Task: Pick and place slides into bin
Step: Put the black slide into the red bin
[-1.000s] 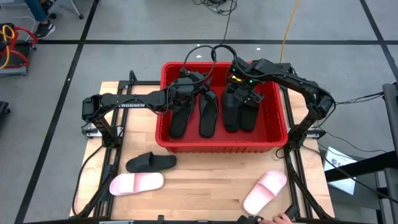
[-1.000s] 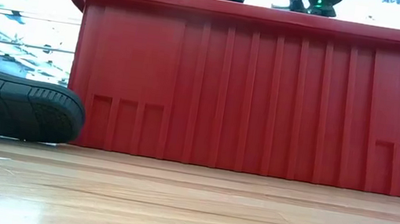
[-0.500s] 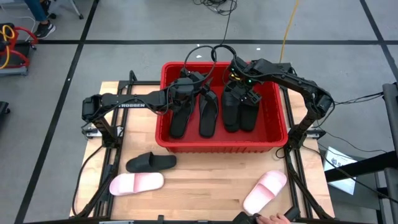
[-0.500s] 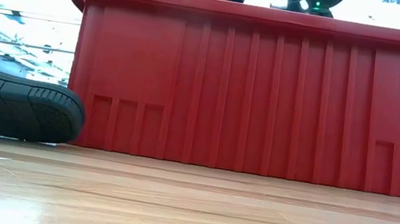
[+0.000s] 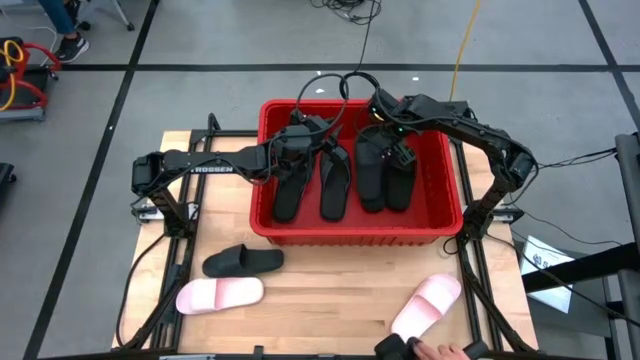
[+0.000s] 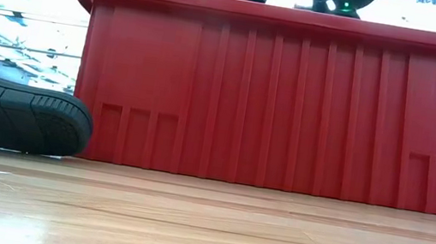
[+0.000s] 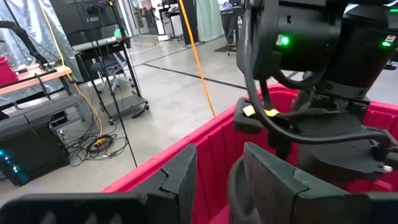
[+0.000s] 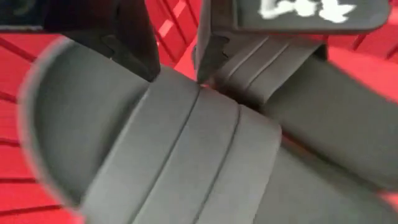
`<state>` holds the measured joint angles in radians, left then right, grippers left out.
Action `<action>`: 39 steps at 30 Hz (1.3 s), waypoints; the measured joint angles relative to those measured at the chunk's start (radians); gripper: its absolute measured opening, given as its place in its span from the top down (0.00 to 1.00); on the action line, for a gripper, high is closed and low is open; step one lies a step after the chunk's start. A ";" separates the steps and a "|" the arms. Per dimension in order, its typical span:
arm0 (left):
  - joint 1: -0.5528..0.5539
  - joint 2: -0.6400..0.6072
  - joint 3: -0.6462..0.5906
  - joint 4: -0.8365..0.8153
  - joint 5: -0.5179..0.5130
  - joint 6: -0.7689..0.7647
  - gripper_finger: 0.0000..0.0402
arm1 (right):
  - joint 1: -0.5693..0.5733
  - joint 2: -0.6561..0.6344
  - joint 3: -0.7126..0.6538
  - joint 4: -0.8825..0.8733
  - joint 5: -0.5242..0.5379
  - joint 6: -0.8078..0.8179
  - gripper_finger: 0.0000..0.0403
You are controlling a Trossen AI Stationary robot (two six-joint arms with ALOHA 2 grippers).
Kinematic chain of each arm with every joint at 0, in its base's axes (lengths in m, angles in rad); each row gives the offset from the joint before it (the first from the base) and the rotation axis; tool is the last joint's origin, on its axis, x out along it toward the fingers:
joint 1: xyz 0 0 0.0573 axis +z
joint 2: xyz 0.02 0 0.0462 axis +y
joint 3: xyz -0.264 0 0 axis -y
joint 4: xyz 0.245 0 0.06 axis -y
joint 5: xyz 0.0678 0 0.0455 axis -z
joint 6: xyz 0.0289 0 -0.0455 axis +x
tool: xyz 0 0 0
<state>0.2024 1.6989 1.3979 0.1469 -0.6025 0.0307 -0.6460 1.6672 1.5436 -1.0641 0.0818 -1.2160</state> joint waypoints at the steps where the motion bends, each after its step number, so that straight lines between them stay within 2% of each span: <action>1: 0.000 0.000 0.000 -0.001 0.000 0.000 0.66 | 0.000 0.000 0.000 0.017 0.000 0.019 0.75; 5: 0.000 0.000 0.000 -0.002 0.000 0.000 0.66 | 0.000 0.000 0.000 0.064 0.000 0.081 0.74; 14: 0.000 0.000 0.000 -0.004 0.000 -0.001 0.66 | 0.000 0.000 0.000 0.071 -0.002 0.104 0.76; 23: 0.000 0.000 0.000 -0.011 0.000 -0.003 0.66 | 0.037 0.000 0.000 0.070 -0.011 0.300 0.75; 30: 0.001 0.000 0.000 -0.014 -0.005 -0.002 0.66 | 0.048 -0.002 -0.072 0.204 -0.031 0.388 0.75; 39: 0.001 0.001 -0.001 -0.032 -0.009 -0.001 0.66 | 0.052 -0.002 -0.154 0.339 -0.001 0.366 0.75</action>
<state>0.2035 1.7002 1.3972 0.1153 -0.6119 0.0296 -0.5941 1.6650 1.3896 -0.7248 0.0813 -0.8498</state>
